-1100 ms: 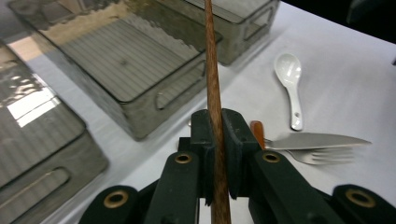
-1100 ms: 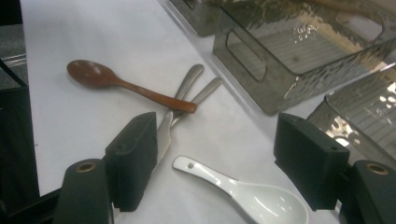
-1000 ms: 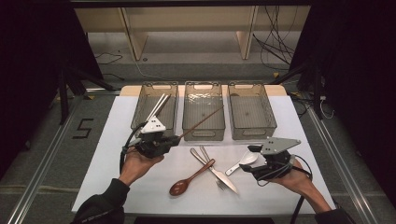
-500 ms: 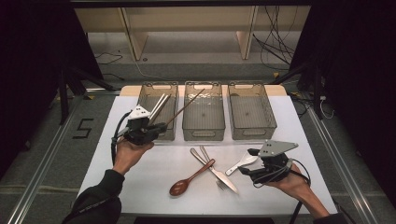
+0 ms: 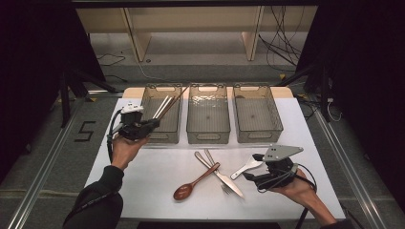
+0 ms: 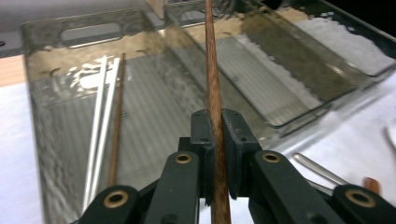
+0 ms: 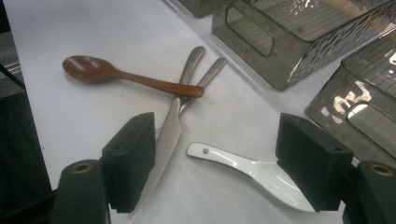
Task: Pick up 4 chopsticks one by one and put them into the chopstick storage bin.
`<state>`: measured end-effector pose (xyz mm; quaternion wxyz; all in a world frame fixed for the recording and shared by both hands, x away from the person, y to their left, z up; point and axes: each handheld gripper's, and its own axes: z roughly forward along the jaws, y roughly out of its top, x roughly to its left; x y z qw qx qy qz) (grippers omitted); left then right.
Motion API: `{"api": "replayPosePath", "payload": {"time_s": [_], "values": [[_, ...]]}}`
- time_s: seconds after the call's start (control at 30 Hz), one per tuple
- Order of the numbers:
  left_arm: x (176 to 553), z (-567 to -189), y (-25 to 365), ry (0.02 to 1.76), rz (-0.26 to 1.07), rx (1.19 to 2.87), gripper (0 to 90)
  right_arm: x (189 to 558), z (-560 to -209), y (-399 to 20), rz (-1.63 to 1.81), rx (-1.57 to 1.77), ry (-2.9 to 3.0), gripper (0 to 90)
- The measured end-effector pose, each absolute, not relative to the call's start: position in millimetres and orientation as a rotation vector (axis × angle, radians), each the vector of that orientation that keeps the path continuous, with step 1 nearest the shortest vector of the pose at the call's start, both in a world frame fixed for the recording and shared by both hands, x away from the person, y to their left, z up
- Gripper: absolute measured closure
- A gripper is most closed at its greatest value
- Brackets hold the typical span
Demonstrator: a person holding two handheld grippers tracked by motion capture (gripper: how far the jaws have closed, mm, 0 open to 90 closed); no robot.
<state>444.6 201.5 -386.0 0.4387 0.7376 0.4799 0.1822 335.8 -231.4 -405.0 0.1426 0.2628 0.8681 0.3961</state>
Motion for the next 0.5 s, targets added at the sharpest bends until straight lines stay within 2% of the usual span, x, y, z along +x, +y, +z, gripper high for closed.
{"api": "replayPosePath", "payload": {"time_s": [0.5], "values": [[469, -397, 214, 1.336, 0.474, 1.820, 83.1, 335, -402, -233, 1.186, 0.797, 2.475, 27.3]]}}
